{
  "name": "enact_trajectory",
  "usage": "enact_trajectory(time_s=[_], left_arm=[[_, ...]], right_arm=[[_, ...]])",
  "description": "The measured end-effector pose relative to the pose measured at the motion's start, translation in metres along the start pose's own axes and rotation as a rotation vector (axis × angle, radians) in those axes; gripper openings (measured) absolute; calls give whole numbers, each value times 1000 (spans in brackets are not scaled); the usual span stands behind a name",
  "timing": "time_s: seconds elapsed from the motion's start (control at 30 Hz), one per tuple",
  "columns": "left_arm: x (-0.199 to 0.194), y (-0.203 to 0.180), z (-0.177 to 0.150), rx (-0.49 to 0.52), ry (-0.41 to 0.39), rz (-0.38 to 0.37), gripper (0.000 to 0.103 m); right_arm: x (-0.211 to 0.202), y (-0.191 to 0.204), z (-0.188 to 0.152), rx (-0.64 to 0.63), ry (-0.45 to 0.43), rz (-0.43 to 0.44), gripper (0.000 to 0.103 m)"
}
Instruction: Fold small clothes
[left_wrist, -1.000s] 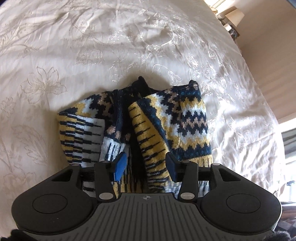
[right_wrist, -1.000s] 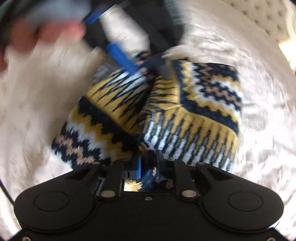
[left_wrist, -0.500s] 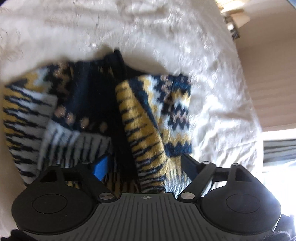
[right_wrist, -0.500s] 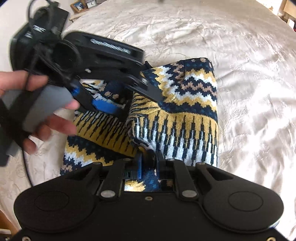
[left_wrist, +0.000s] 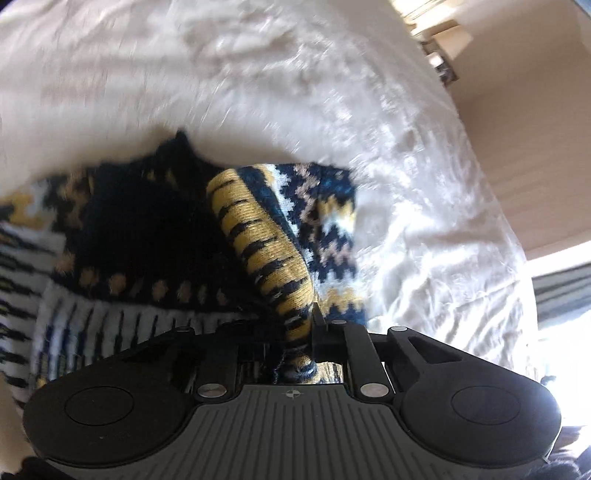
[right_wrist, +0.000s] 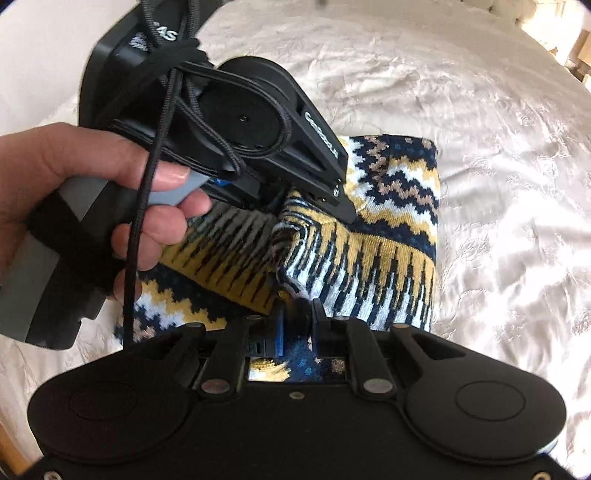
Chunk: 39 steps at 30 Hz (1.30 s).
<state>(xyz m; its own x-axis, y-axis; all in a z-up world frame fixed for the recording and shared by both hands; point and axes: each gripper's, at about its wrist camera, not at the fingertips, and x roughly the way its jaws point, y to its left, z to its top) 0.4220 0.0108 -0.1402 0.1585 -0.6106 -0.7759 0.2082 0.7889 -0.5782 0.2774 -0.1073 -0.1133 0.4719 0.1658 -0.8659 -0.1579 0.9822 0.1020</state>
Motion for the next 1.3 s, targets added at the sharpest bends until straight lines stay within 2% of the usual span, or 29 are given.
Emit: enact_trajectory(time_s=[0.17,0.27,0.33,0.4,0.57,0.63,0.67,0.8,0.87,0.9,1.0,1.07,1.13,1.3], left_arm=[[-51,-5,5,67,-60,-5,16],[-73,7,6,64,-66,9,16],[-84,21,5,58,-69,46,16],[-88,39,3,52,-56,92,16],[-75,88,-8,-39,-13,158,17],[-70,103,-10,-58,3,152,18],[-65,109,-11,-77,11,155,23],[-60,119,-9,-90,-9,139,27],[-60,117,-5,-64,-19,144,28],[-61,115,-4,-46,-19,149,28],[-64,105,0,32,-33,166,29],[-63,102,5,60,-34,179,29],[-62,105,7,61,-42,175,29],[-57,110,14,62,-66,183,29]], right_arm=[[-23,23,13,10,-66,62,20],[-25,49,22,-8,-81,118,20],[-17,68,25,-27,-73,152,20],[-4,88,26,-60,-54,174,20],[36,123,19,-120,46,194,20],[51,131,15,-137,79,183,21],[56,132,14,-144,97,180,23],[64,121,20,-109,126,221,43],[55,108,19,-86,122,240,60],[45,99,15,-73,111,249,62],[24,72,17,-27,50,269,64],[13,53,21,7,-8,248,69],[4,37,32,33,-56,215,70],[35,1,68,65,-48,151,63]])
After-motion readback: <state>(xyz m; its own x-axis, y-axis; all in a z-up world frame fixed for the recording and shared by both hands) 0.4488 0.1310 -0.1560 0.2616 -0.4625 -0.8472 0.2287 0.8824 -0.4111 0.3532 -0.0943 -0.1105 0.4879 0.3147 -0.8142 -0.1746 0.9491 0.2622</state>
